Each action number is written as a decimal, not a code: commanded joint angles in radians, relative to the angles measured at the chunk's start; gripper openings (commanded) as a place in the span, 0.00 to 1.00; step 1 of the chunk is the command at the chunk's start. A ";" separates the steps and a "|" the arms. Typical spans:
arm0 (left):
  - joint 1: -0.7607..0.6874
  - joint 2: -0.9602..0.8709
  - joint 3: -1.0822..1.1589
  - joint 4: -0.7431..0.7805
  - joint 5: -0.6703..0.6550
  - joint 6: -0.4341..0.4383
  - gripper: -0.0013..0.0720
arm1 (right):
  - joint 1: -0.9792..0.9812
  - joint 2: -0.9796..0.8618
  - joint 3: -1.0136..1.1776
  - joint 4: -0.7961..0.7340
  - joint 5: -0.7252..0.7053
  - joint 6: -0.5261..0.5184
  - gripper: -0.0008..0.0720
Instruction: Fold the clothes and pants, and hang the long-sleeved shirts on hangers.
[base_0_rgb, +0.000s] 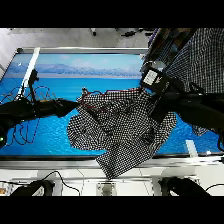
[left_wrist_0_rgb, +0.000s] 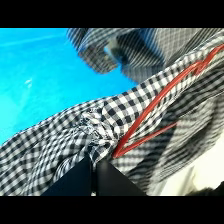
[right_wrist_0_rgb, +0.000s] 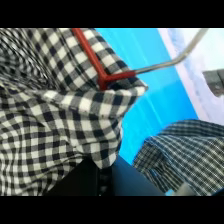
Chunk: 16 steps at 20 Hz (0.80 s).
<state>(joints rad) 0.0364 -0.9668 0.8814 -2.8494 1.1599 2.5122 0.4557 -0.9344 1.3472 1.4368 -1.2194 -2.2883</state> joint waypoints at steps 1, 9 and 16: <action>-0.027 0.002 0.032 -0.101 -0.027 -0.045 0.05 | 0.000 -0.023 0.000 0.011 -0.008 0.003 0.06; -0.260 0.000 0.103 0.209 -0.293 -0.324 0.05 | 0.000 -0.065 0.000 0.179 -0.003 0.027 0.06; -0.582 -0.043 0.103 0.230 -0.422 -0.325 0.05 | 0.103 -0.085 0.000 0.270 0.055 0.026 0.06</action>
<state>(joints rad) -0.4198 -0.9936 0.9833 -2.6438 0.7898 2.1994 0.5106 -1.0065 1.3472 1.6737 -1.2015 -2.2639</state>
